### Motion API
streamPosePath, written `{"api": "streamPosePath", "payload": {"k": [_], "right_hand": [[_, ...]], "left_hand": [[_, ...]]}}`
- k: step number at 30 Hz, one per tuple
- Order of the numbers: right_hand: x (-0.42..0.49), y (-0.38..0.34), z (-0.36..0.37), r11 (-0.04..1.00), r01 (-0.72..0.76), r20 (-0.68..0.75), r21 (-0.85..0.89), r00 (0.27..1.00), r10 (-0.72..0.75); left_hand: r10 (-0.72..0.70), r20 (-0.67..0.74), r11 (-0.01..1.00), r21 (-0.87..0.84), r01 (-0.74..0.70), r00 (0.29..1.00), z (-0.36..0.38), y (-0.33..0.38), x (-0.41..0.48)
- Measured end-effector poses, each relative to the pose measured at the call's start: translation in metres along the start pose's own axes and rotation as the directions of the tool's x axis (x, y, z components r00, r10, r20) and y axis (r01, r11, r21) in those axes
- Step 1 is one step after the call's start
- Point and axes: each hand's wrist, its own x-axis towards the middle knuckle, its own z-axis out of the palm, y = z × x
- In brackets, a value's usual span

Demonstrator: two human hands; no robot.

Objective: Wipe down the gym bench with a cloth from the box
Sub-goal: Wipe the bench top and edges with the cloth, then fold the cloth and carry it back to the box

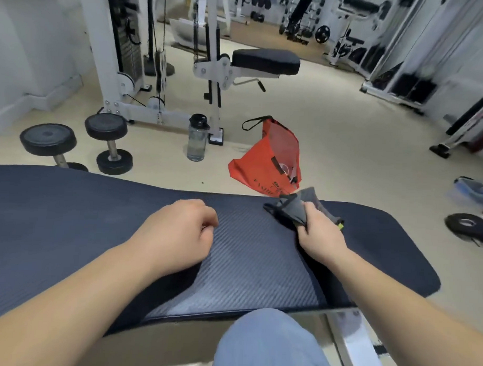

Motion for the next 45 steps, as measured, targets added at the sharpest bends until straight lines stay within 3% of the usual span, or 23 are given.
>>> {"api": "streamPosePath", "payload": {"k": [6, 9, 11, 13, 18, 22, 24, 27, 30, 33, 36, 38, 41, 43, 45], "right_hand": [[-0.047, -0.022, 0.004, 0.996, -0.088, -0.011, 0.026, 0.996, 0.089], [-0.046, -0.076, 0.0, 0.997, 0.045, 0.199, 0.059, 0.978, -0.056], [-0.041, -0.122, -0.004, 0.982, 0.177, 0.384, 0.066, 0.904, -0.189], [-0.042, -0.167, 0.004, 0.957, 0.283, 0.468, 0.067, 0.838, -0.281], [-0.086, -0.23, 0.044, 0.859, 0.509, 0.276, 0.06, 0.818, -0.505], [-0.095, -0.235, 0.03, 0.762, 0.619, 0.326, 0.192, 0.692, -0.644], [-0.07, -0.225, 0.012, 0.787, 0.514, 0.44, 0.342, 0.652, -0.617], [-0.037, -0.203, 0.004, 0.752, 0.127, 0.528, 0.646, 0.638, -0.561], [-0.017, -0.191, 0.011, 0.514, -0.298, 0.542, 0.804, 0.722, -0.43], [0.005, -0.184, 0.006, 0.194, -0.538, 0.572, 0.82, 0.785, -0.238], [0.026, -0.173, -0.002, -0.086, -0.652, 0.627, 0.753, 0.752, -0.205], [0.033, -0.165, -0.013, -0.201, -0.672, 0.628, 0.712, 0.738, -0.246], [0.036, -0.154, -0.04, -0.307, -0.678, 0.604, 0.668, 0.735, -0.308], [0.034, -0.148, -0.069, -0.386, -0.702, 0.622, 0.598, 0.711, -0.329], [0.031, -0.145, -0.109, -0.374, -0.729, 0.663, 0.573, 0.681, -0.312]], "left_hand": [[-0.045, 0.001, 0.999, 0.02, 0.044, 0.999, -0.009, -0.007, -0.012], [-0.088, -0.022, 0.996, 0.012, 0.088, 0.996, -0.019, -0.014, -0.015], [-0.116, -0.048, 0.993, 0.003, 0.116, 0.992, -0.025, -0.018, -0.018], [-0.136, -0.074, 0.991, 0.005, 0.137, 0.988, -0.032, -0.023, -0.025], [-0.237, -0.14, 0.97, 0.012, 0.241, 0.961, -0.048, -0.048, -0.039], [-0.317, -0.17, 0.948, -0.079, 0.308, 0.933, -0.051, -0.064, -0.039], [-0.334, -0.148, 0.939, -0.139, 0.314, 0.931, -0.047, -0.066, -0.034], [-0.355, -0.163, 0.921, -0.227, 0.315, 0.921, -0.04, -0.069, -0.02], [-0.378, -0.205, 0.891, -0.346, 0.294, 0.903, -0.031, -0.07, -0.001], [-0.377, -0.203, 0.863, -0.432, 0.263, 0.904, -0.022, -0.066, 0.017], [-0.412, -0.142, 0.789, -0.549, 0.275, 0.9, -0.015, -0.06, 0.033], [-0.456, -0.082, 0.693, -0.657, 0.295, 0.886, -0.016, -0.048, 0.043], [-0.513, 0.119, 0.472, -0.788, 0.395, 0.85, -0.029, -0.014, 0.052], [-0.49, 0.293, 0.365, -0.787, 0.498, 0.821, -0.045, 0.011, 0.057], [-0.432, 0.469, 0.204, -0.781, 0.59, 0.77, -0.07, 0.041, 0.06]]}}
